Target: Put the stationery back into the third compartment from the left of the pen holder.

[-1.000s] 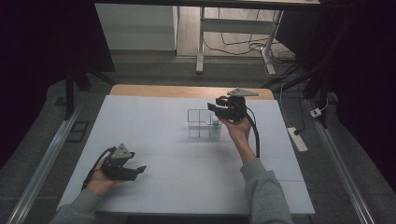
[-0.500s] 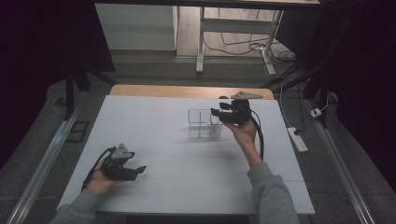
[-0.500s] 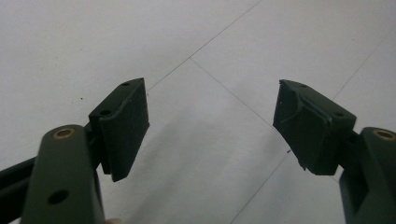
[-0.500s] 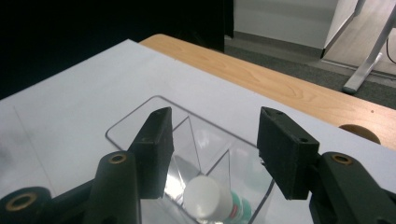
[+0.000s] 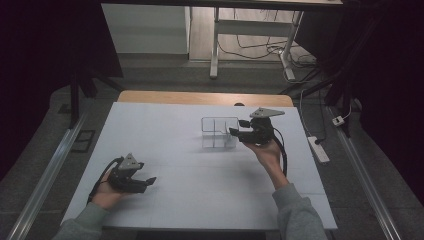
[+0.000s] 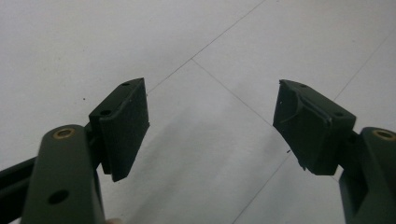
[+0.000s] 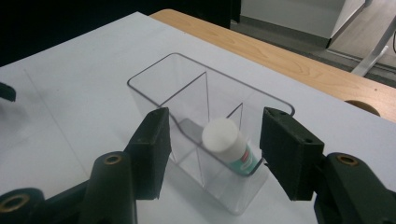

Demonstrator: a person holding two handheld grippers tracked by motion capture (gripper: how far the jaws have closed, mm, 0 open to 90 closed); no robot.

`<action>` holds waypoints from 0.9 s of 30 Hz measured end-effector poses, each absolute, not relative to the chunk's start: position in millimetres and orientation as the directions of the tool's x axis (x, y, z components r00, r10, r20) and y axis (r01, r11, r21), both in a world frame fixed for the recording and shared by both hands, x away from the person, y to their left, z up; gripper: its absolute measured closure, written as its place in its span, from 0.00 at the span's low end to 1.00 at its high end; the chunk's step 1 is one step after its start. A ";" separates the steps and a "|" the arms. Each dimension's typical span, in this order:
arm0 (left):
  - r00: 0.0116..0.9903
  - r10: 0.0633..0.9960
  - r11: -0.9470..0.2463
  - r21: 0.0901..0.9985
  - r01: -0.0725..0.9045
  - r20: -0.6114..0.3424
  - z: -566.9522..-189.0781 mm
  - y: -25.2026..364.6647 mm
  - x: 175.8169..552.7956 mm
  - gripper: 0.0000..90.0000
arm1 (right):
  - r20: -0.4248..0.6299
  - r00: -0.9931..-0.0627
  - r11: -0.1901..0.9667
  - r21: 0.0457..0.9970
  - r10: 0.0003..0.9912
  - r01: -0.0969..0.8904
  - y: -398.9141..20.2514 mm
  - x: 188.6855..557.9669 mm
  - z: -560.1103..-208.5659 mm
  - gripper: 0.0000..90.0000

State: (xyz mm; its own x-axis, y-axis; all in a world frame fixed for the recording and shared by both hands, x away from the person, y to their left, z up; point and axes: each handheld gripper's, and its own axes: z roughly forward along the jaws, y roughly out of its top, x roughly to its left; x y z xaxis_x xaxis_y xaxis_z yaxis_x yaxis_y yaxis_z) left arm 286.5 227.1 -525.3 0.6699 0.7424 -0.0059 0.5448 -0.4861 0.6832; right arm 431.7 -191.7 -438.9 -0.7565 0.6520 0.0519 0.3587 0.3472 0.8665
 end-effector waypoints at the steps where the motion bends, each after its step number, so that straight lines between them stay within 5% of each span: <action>1: 0.670 0.742 -0.486 0.683 0.545 -0.006 -525.3 227.2 286.5 0.30 | 0.052 -0.758 0.350 0.865 0.650 0.360 -192.4 430.2 -438.8 0.47; 27: 0.666 0.746 -0.483 0.688 0.542 -0.001 -524.1 229.5 286.5 0.29 | 0.011 -0.800 0.458 0.815 0.600 0.355 -227.7 363.1 -461.9 0.45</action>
